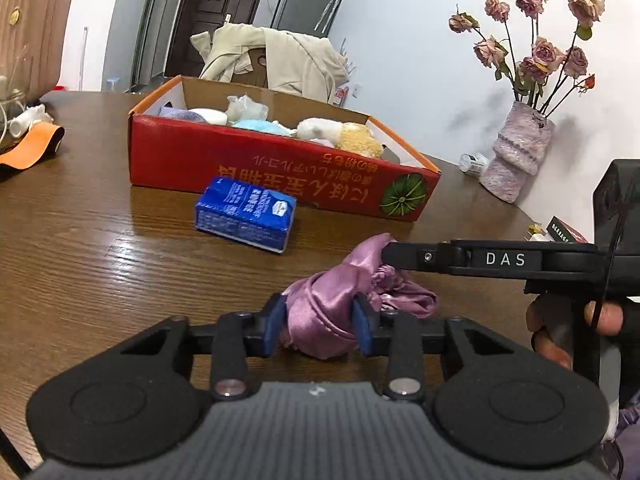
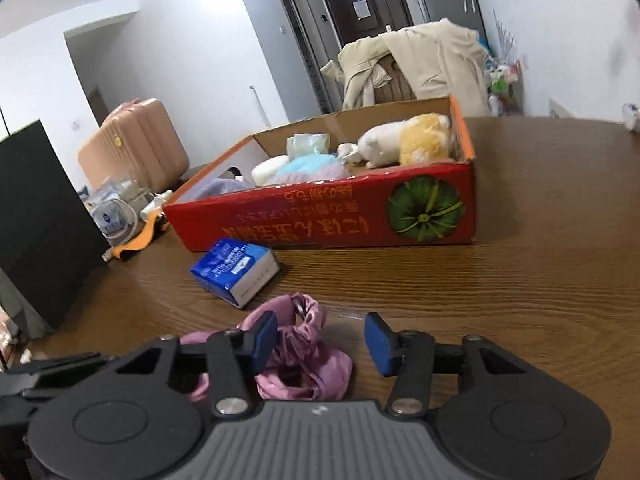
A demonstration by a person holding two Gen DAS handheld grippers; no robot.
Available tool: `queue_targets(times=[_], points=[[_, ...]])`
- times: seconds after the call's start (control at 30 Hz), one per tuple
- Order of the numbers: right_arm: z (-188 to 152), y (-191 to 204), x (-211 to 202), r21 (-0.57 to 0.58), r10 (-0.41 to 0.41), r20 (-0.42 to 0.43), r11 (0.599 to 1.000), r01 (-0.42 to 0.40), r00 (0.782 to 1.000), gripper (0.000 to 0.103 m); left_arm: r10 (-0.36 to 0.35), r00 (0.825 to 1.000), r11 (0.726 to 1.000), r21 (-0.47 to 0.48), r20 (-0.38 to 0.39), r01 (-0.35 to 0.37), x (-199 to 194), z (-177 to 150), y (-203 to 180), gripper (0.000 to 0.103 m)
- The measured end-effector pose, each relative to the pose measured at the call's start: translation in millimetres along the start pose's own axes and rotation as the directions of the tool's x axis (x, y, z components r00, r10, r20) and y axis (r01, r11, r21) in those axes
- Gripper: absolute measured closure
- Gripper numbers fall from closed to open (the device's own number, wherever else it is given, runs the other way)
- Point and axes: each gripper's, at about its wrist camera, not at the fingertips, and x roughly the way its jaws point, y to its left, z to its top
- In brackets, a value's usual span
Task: Organize soft objects
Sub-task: 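Grasp the pink satin scrunchies with both tools together, then carry the pink scrunchies into the box and open both tools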
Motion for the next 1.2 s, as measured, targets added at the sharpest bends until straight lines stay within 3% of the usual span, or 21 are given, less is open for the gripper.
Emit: queue_targets(times=[0.2,0.33,0.43,0.67,0.87,1.07,1.2], points=[[-14.4,8.6,0.2,-0.025,-0.038,-0.002,0.999,0.038,0.999,0.065,-0.03,1.0,0.999,-0.015,-0.002,0.03,5.6,-0.3,11.5,0.065],[-23.7,12.6,-6.1,-0.011,-0.04,-0.011,0.999,0.04,0.999,0.083,-0.05,0.999,0.999,0.013,-0.002,0.051,3.8,-4.6,10.2,0.068],[-34.3,23.9,-14.9,-0.017,-0.05,-0.018,0.999,0.049,0.999,0.09,-0.057,0.998,0.998,0.033,-0.003,0.057,-4.6,-9.0,7.4,0.076],[-70.3,41.9,-51.4,0.053,-0.01,-0.006,0.999,0.011,1.0,0.092,-0.087,0.996,0.995,0.048,-0.026,0.088,-43.0,-32.1,8.5,0.09],[-84.2,62.1,-77.3,0.048,-0.004,0.031,0.999,0.002,1.0,0.093,-0.097,0.995,0.994,0.053,0.0,0.097,-74.2,-43.2,5.6,0.091],[-76.2,68.8,-99.3,0.038,-0.012,0.103,0.999,0.008,0.995,0.093,-0.138,0.989,0.989,0.066,0.048,0.135,-87.5,-28.3,-0.6,0.091],[-41.6,63.5,-115.6,0.023,-0.052,0.208,0.999,0.048,0.977,0.093,-0.282,0.958,0.96,0.019,0.049,0.281,-70.7,23.0,3.0,0.091]])
